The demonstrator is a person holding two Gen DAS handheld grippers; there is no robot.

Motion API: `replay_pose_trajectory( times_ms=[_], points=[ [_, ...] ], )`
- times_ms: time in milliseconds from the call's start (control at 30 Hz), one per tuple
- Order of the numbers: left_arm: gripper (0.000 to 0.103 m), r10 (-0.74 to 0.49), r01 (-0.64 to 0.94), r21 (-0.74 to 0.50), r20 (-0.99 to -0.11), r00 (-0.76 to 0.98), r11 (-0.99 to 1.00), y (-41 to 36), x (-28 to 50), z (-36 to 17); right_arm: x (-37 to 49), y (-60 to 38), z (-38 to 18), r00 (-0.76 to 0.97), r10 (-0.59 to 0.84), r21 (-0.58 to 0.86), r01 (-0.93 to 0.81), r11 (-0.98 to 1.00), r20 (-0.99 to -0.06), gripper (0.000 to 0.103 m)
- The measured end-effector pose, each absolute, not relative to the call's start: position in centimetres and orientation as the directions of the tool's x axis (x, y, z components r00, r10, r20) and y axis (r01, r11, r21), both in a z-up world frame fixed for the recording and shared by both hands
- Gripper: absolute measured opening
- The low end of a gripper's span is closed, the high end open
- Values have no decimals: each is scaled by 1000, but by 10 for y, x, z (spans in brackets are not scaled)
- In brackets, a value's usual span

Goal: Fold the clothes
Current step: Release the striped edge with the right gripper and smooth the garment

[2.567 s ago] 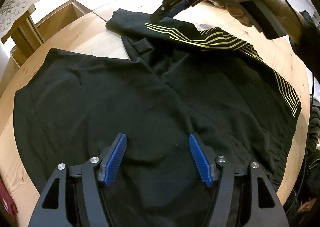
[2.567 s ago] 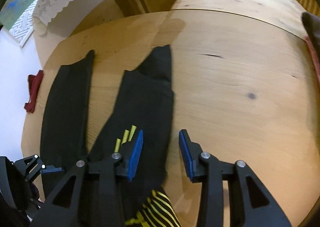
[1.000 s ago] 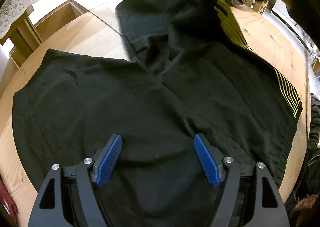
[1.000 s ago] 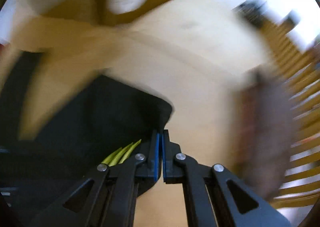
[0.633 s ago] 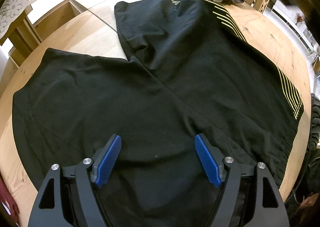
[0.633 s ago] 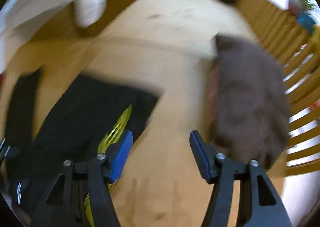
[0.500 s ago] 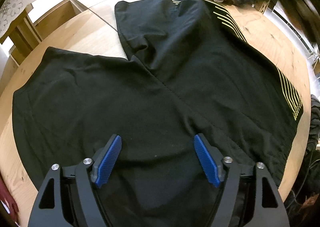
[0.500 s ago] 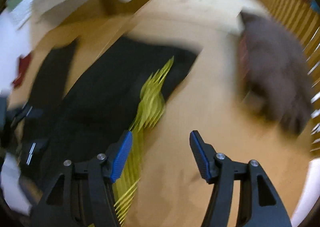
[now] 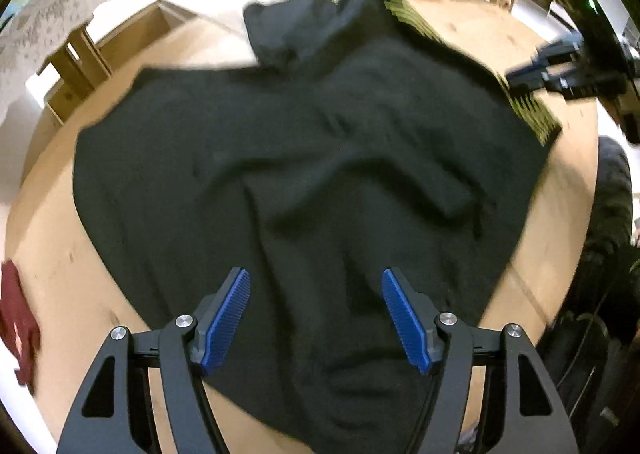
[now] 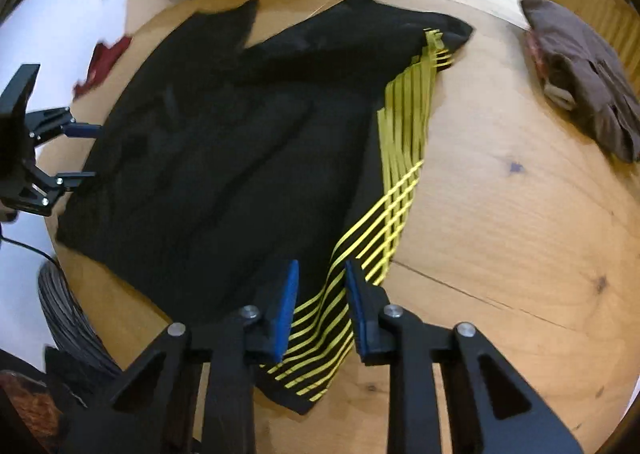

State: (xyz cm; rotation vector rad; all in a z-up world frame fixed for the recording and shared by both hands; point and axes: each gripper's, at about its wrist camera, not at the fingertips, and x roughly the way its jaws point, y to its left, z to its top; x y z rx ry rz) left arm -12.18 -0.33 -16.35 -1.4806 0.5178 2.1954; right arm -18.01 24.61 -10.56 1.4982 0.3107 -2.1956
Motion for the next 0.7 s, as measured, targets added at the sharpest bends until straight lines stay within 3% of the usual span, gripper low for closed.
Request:
replay_pose_trajectory(
  times_ms=[233,400,533,700],
  points=[
    [68,182,-523,0,-937,-297,-852,-12,-113,-180,-159,232,-124,-334,-97,-95,516,-852,-938,12],
    [78,193,-544,-1,-935,-296,-839,-14,-107,-182,-131,234,-130,-284,-18,-145,541,-829,-959,12],
    [72,185,-523,-2,-937,-297,-852,-17,-109,-178,-146,237,-109,-270,-128,-32,518,-855,-954,12],
    [72,186,-533,8,-933,-308,-846,-12,-106,-173,-187,239,-92,-369,-171,-27,473,-881,-913,17]
  ],
)
